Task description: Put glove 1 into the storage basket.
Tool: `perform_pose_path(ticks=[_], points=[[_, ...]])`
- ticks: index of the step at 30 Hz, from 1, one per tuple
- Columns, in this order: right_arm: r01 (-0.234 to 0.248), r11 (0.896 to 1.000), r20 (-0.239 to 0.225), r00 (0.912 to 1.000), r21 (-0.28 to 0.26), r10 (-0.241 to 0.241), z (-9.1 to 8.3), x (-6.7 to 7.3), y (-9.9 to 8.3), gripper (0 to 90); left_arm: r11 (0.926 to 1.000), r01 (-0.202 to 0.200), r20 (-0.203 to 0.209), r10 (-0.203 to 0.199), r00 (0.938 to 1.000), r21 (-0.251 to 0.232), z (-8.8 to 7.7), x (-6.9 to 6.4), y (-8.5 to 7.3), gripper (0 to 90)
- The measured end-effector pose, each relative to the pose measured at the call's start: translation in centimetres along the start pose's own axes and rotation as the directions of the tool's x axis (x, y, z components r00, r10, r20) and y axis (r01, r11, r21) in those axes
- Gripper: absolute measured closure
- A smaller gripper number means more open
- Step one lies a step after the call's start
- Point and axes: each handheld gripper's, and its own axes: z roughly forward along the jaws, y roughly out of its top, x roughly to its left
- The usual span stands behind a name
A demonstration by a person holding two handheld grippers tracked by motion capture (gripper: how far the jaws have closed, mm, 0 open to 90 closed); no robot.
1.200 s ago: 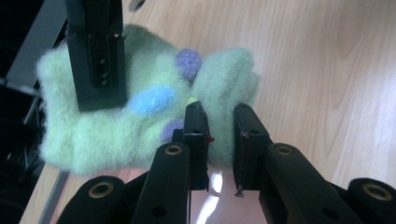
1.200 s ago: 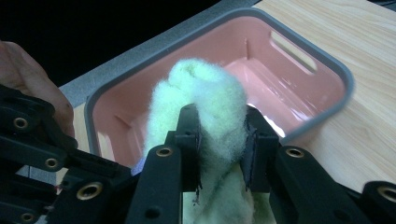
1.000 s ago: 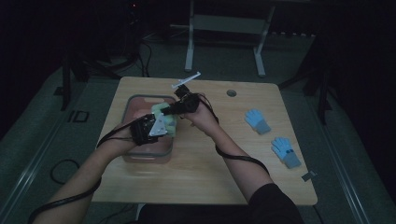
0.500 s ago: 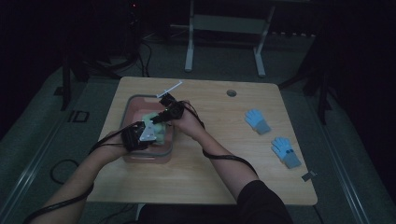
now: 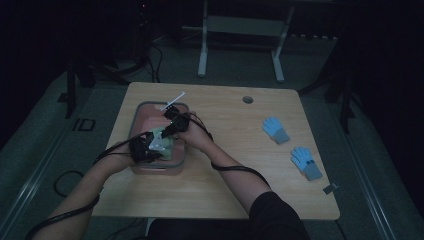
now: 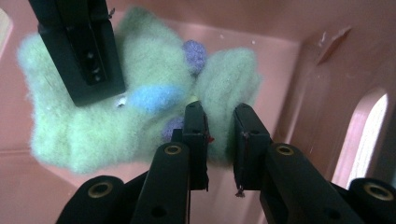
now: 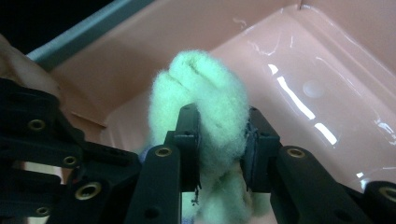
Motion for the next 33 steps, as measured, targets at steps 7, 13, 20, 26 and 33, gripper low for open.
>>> perform_pose_path(ticks=[7, 13, 20, 26, 33], points=[[0.017, 1.0, 0.012, 0.9998, 0.016, -0.017, -0.1, 0.1, 0.1, 60.3, 0.9985, 0.049, 0.027, -0.05, 0.9984, 0.023, 0.2, 0.6, -0.1, 71.1], [0.003, 1.0, 0.024, 0.9997, -0.01, -0.003, -1.3, -0.5, -0.1, 57.5, 0.9959, 0.079, 0.002, -0.08, 0.9968, 0.044, 0.3, 0.9, -0.2, 62.5], [-0.001, 0.999, 0.012, 0.9999, -0.05, 0.002, -3.2, -0.8, -1.0, 58.0, 0.9835, 0.18, 0.006, -0.18, 0.9836, -0.014, -0.8, 1.2, -0.2, 48.2], [0.017, 0.996, 0.011, 0.9998, -0.083, -0.016, -5.1, -0.5, -2.1, 58.5, 0.9789, 0.199, 0.009, -0.199, 0.98, -0.048, -2.0, 0.8, 0.9, 46.8], [0.026, 0.993, 0.015, 0.9996, -0.115, -0.024, -7.1, -0.3, -3.1, 58.4, 0.9767, 0.205, 0.027, -0.204, 0.9786, -0.063, -2.1, 0.4, 2.7, 46.8]])
